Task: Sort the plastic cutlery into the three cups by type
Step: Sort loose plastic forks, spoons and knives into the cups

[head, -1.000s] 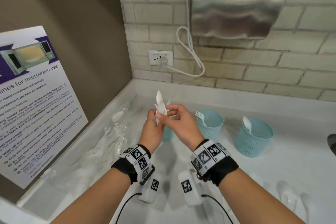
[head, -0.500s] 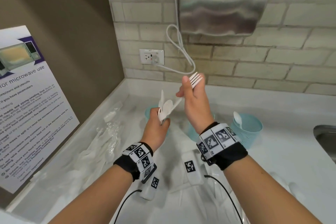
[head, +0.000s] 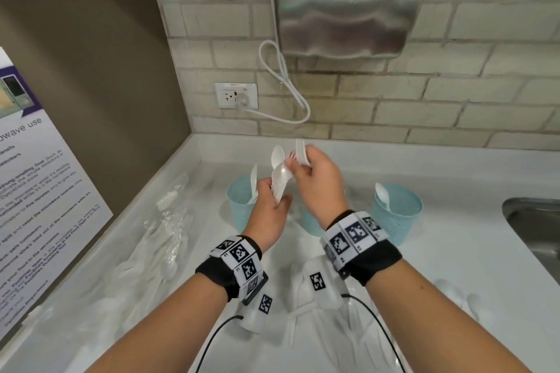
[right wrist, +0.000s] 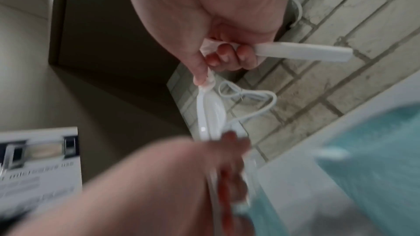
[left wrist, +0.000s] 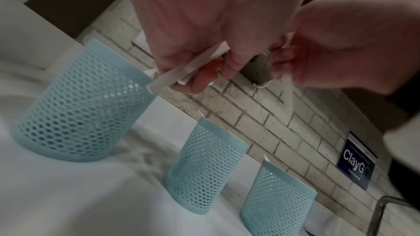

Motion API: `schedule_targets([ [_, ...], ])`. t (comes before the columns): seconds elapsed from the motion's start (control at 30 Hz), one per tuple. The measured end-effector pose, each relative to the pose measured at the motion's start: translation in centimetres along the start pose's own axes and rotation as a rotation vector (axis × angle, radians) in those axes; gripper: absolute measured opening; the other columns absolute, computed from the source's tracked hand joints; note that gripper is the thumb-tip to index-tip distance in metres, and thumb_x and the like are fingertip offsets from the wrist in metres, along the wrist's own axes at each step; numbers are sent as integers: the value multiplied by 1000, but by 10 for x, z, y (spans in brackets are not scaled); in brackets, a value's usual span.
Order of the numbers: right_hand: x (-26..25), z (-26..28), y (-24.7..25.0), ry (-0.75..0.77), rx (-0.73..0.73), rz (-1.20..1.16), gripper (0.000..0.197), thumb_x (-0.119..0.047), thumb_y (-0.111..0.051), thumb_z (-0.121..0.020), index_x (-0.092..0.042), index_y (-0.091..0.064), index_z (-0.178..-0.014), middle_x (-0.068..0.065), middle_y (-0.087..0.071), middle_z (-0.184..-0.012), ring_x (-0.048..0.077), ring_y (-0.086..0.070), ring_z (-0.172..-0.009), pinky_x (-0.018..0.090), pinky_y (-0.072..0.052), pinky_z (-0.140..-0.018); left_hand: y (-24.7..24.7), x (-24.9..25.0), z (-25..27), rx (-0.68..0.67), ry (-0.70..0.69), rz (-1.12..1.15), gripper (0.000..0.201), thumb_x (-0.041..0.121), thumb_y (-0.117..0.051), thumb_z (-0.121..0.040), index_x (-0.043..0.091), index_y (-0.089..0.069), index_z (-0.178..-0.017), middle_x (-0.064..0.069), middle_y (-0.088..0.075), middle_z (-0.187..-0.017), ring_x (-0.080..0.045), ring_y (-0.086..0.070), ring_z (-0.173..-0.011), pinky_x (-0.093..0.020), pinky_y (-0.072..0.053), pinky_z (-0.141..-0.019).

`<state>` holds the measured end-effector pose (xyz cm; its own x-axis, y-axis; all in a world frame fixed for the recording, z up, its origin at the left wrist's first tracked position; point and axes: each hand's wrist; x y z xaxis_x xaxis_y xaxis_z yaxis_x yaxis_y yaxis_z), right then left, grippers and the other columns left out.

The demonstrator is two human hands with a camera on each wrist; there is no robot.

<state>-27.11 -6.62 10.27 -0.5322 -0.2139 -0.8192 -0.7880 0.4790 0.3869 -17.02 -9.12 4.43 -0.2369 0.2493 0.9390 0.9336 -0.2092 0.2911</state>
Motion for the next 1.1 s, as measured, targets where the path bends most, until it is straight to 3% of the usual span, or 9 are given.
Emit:
schedule_targets([
  [0.2,-21,-33,59,151,223,-10,17,-25,-45,-97,-13,-55,-100,-3,-61,-86,14,-56,-78,30,-44,-72,-6,-8,-4,1,63,59,21,18,-45,-98,14,-33,-115,5,-39,-79,-14,-40,-72,-16,-39,-62],
  [0.33,23,-35,52,66,87,233,20,-28,-43,-98,-13,-55,-102,11,-66,-93,29,-60,-86,39,-49,-75,-14,-15,-5,-14,95,157,28,13,-41,-93,19,-45,-121,5,-41,-83,-17,-36,-85,-30,-32,-80],
  [0.47,66,-22,35,-45,-78,203,21,-29,-47,-95,-20,-55,-112,9,-63,-110,21,-57,-89,38,-48,-87,-22,-16,-3,-26,30,101,36,2,-33,-97,35,-45,-107,-3,-49,-104,-16,-42,-90,-28,-34,-85],
  [0.53,67,-22,36,-90,-52,105,29,-34,-41,-97,-19,-54,-118,9,-59,-114,22,-56,-98,37,-44,-93,-21,-16,-2,-36,-12,63,34,4,-32,-99,37,-44,-99,-5,-50,-104,-13,-44,-87,-23,-38,-82],
  [0.6,57,-26,39,-87,17,-6,34,-33,-32,-101,-17,-58,-116,3,-55,-110,24,-50,-110,34,-36,-99,-21,-17,-1,-62,-26,86,31,6,-30,-101,32,-43,-111,-1,-50,-98,-7,-45,-79,-13,-41,-71],
  [0.7,44,-31,43,-70,80,-9,38,-33,-27,-102,-29,-59,-122,1,-45,-107,18,-35,-108,27,-23,-101,-20,-19,-1,-70,-16,161,31,7,-28,-102,25,-43,-124,1,-50,-87,-8,-44,-67,-12,-43,-62],
  [0.9,67,-24,33,-237,-63,43,37,-36,-37,-99,-28,-51,-133,14,-46,-122,29,-39,-125,31,-25,-107,-20,-17,6,-114,22,231,22,14,-32,-103,26,-44,-117,-7,-54,-82,-6,-49,-49,-19,-49,-55],
  [1.0,67,-9,34,-330,-74,142,57,-58,-41,-91,-28,-44,-139,7,-40,-135,26,-27,-130,38,-21,-111,-22,-14,11,-139,36,226,20,18,-32,-103,19,-42,-121,-6,-56,-80,-8,-50,-49,-22,-50,-55],
  [1.1,58,8,38,-297,-152,-27,60,-61,-57,-81,-27,-53,-129,-1,-43,-124,18,-33,-122,32,-33,-104,-28,-9,16,-202,57,196,21,23,-33,-103,20,-41,-122,-4,-60,-80,-14,-55,-53,-30,-54,-61],
])
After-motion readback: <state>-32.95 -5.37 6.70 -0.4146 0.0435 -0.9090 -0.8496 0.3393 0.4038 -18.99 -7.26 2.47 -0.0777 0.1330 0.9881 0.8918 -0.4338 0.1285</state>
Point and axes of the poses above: each hand's wrist, its own z-axis away from the middle knuckle, its own y-axis out of the back of the hand, x = y × z
